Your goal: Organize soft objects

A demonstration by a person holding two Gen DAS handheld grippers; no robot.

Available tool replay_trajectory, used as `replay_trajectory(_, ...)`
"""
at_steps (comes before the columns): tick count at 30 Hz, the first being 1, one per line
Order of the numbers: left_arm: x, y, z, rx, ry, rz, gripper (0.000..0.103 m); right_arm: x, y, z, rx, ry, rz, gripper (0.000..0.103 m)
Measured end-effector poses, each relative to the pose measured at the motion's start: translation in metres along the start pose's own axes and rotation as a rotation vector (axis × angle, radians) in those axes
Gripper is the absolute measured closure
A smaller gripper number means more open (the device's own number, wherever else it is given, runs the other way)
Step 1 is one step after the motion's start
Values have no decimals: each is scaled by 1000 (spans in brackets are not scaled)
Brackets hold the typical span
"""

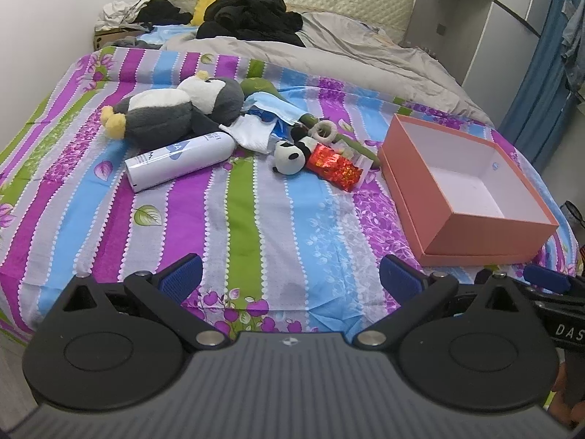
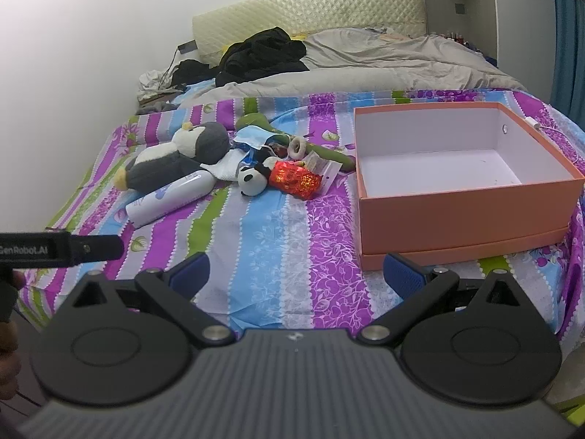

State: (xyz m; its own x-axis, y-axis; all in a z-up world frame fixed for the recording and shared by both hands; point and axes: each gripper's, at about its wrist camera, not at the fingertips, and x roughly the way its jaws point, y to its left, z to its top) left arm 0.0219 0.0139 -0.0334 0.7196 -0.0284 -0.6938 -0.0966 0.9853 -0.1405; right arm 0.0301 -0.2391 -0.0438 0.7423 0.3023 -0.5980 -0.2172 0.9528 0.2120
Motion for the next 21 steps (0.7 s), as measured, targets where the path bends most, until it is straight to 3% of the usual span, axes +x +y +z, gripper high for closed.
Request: replay_trajectory(21, 5, -10, -8, 12, 13, -13, 0, 1, -3, -1, 10, 5, -5, 0)
